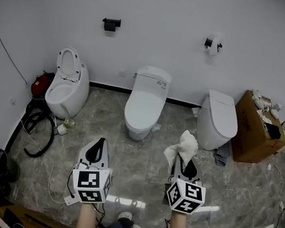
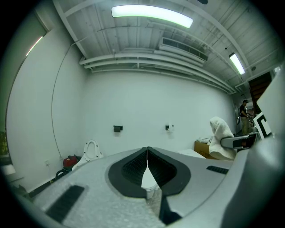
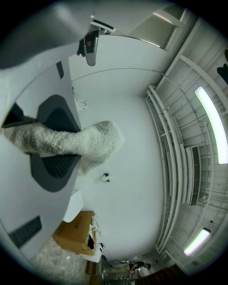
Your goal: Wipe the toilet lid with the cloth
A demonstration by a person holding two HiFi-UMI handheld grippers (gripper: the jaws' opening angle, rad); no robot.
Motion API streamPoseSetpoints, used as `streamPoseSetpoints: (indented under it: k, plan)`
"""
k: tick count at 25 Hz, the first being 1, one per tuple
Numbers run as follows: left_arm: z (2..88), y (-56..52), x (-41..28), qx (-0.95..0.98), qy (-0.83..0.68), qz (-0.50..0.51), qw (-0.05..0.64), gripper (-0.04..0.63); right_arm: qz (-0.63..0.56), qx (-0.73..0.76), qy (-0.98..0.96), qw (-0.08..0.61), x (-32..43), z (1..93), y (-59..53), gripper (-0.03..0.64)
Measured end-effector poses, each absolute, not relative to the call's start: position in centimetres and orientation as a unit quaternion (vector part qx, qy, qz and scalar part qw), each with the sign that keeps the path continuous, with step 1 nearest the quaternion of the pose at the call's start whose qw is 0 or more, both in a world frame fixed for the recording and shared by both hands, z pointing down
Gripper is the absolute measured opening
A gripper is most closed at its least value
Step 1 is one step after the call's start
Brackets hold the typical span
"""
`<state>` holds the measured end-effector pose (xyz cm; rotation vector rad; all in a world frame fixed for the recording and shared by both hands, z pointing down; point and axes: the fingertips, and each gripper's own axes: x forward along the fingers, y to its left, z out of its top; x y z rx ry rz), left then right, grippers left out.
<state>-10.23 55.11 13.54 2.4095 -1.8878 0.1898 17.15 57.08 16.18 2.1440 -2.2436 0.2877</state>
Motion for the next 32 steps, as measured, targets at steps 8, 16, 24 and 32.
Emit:
streamPoseSetpoints:
  k: [8,16,24,32]
  plan:
    - [14.7,52.0,-11.6,0.789,-0.610,0.067,0.042,0.009,0.098,0.692,-0.716,0.010,15.8,16.9,54.4,0.114]
    - [15.1,48.7,-11.9,0.785,-0.614,0.067,0.047,0.009,0.094,0.690,-0.717,0.016,15.8,16.8,51.1,0.114]
    - [16.1,43.5,-12.3,0.771,-0.630,0.071,0.052,0.009,0.099,0.679,-0.728,0.014,16.2,17.5,44.7,0.114]
    - [15.7,34.2,-11.3,0.755,-0.650,0.070,0.045,0.009,0.098,0.663,-0.742,0.012,17.7,17.6,34.0,0.114]
